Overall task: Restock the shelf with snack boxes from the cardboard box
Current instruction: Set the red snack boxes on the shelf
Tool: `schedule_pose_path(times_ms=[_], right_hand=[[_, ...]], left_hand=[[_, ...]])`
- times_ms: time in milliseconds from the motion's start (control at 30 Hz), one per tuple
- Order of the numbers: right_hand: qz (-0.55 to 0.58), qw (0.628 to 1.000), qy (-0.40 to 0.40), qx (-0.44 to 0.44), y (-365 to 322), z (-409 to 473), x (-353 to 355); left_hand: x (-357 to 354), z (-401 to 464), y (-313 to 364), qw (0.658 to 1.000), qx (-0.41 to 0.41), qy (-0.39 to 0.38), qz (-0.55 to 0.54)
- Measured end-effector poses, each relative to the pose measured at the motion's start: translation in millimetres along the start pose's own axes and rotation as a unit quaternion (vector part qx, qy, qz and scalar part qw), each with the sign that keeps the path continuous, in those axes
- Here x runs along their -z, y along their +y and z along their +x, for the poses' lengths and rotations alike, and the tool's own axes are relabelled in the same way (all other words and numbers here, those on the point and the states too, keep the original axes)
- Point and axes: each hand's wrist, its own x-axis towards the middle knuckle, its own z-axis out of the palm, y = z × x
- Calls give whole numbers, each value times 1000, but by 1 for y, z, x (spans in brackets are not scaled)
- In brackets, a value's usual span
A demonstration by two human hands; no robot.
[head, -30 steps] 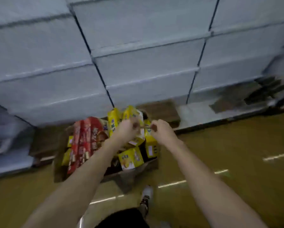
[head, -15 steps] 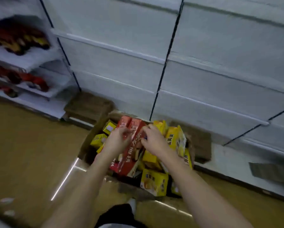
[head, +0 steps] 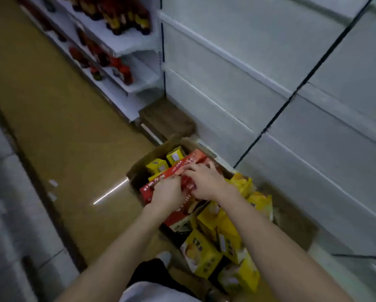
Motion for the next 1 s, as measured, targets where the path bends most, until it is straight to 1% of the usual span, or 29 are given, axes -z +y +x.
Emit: schedule_pose_path(times_ms=[67,133,167,267,333,400,533,667,833,1000], right_hand=[[-26,999,-16,34,4,-6,-1],[-50,997,-1,61,10,-13,-4],[-61,995,8,72,13,-16,-6],[-91,990,26,103,19,-24,-12],[-96,989,32,109,23,-31,-18],[-99,988,40,112,28,-38,-21],[-113,986,49,113,33,-55,-21],[-113,983,68,127,30,-65,-7],[-106,969,102,197,15,-60,21],[-77,953,112,270,-30,-49,43]], left_hand=[[-9,-7,7,999,38,-14,19],[-18,-16,16,994,94,-32,55],[-23,-20,21,990,114,-28,71],[-35,-29,32,984,160,28,77],[-38,-37,39,980,185,43,58],[-41,-45,47,978,195,55,41],[-46,-64,68,979,176,97,-29],[-35,-79,81,973,183,134,-44],[2,-102,76,960,201,182,-63],[38,-146,51,945,218,229,-79]])
